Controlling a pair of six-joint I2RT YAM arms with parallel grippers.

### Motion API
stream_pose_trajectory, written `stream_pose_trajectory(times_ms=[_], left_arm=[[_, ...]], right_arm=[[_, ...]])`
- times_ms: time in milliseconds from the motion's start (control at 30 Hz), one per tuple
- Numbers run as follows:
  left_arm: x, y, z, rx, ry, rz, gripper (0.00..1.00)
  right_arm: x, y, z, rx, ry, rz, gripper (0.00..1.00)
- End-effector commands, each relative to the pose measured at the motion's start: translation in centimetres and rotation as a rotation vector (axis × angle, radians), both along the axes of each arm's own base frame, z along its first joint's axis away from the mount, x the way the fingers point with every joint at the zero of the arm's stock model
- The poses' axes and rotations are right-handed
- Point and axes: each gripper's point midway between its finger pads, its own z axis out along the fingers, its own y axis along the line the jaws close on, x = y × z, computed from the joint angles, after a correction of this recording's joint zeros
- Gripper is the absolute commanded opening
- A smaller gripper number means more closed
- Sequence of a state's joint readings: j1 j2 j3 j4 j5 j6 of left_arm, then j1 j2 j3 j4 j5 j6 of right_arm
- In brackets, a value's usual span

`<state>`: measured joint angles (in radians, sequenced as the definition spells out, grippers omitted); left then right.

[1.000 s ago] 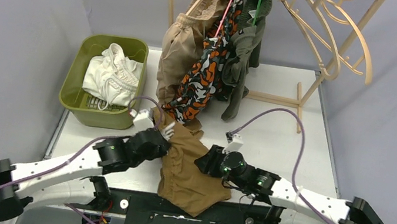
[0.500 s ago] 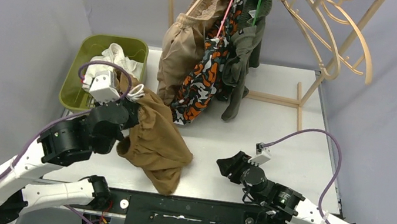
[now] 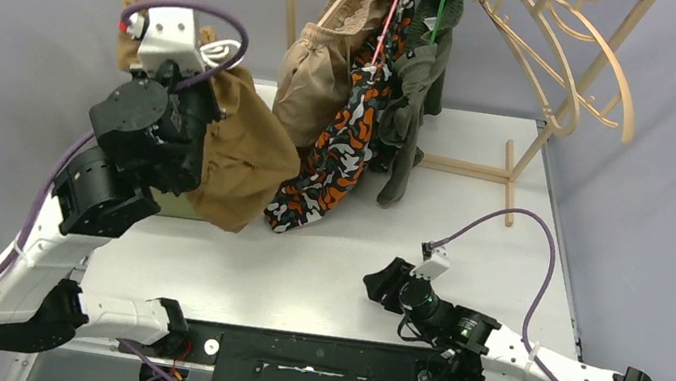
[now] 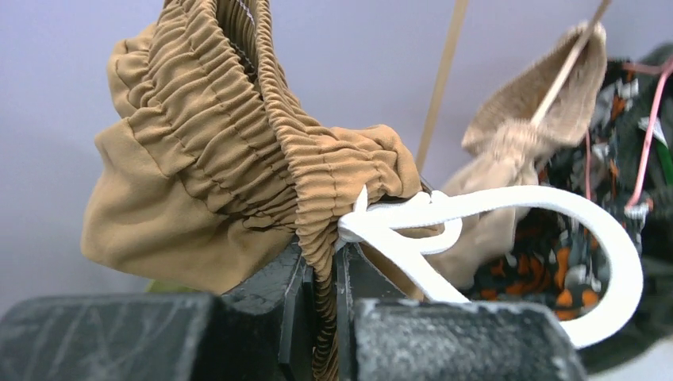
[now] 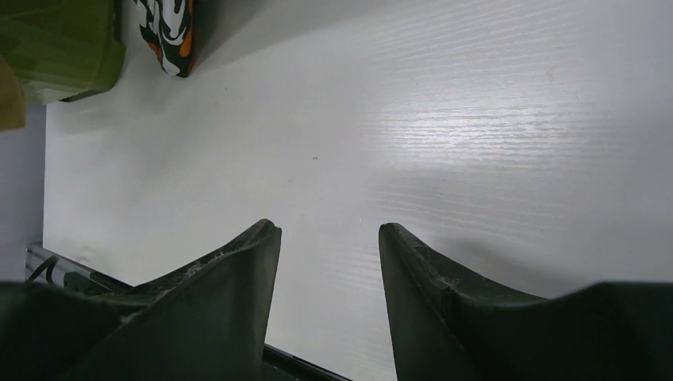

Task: Remove the shorts from the hanger
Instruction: Place the shorts in the basket.

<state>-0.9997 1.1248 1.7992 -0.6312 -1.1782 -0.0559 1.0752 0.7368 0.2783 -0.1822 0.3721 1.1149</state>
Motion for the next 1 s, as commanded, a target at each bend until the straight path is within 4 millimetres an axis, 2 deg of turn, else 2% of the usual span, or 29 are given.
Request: stream_pose_trajectory(times_ms=[0, 67, 167, 267, 333, 367, 500, 600, 667, 733, 833, 900, 967], left_arm=[[0.2, 2.2, 7.1, 0.107, -0.112, 0.128, 0.00], [0.4, 2.8, 8.7, 0.130, -0.131, 0.168, 0.00], [1.7, 3.8, 9.9, 0.167, -0.146, 0.222, 0.00], [5.5, 5.3, 8.6, 0.212, -0.103, 0.263, 0.00], [9.1, 7.7, 6.2, 0.201, -0.041, 0.254, 0.00], [10.6, 9.6, 5.0, 0.176, -0.015, 0.271, 0.00], [15.1, 16.0, 0.6, 0.048, 0.049, 0.254, 0.00], [17.6, 17.7, -4.5, -0.016, 0.156, 0.234, 0.00], [18.9, 18.7, -9.4, -0.070, 0.248, 0.208, 0.00], [19.4, 18.2, -13.8, -0.139, 0.328, 0.141, 0.00], [19.4, 15.3, -19.4, -0.224, 0.416, -0.002, 0.00], [19.0, 13.3, -22.0, -0.286, 0.453, -0.096, 0.00], [18.7, 11.4, -22.5, -0.315, 0.474, -0.185, 0.00]], right_arm=[[1.3, 2.7, 3.9, 0.105, -0.085, 0.020, 0.50], [1.4, 3.0, 3.9, 0.089, -0.086, 0.038, 0.50], [1.5, 3.5, 4.1, 0.064, -0.091, 0.060, 0.50], [1.6, 3.8, 4.0, 0.032, -0.099, 0.082, 0.50], [1.6, 3.9, 4.0, 0.015, -0.102, 0.098, 0.50], [1.6, 4.0, 4.1, 0.010, -0.103, 0.103, 0.50], [1.4, 3.8, 4.3, -0.008, -0.100, 0.120, 0.50], [1.4, 3.5, 4.4, -0.015, -0.105, 0.119, 0.50], [1.5, 3.0, 4.4, -0.025, -0.112, 0.110, 0.50], [1.6, 2.6, 4.4, -0.035, -0.123, 0.104, 0.50], [2.1, 1.9, 4.4, -0.066, -0.147, 0.097, 0.50], [2.6, 1.4, 4.6, -0.092, -0.157, 0.093, 0.50], [3.2, 0.9, 4.7, -0.116, -0.156, 0.090, 0.50]])
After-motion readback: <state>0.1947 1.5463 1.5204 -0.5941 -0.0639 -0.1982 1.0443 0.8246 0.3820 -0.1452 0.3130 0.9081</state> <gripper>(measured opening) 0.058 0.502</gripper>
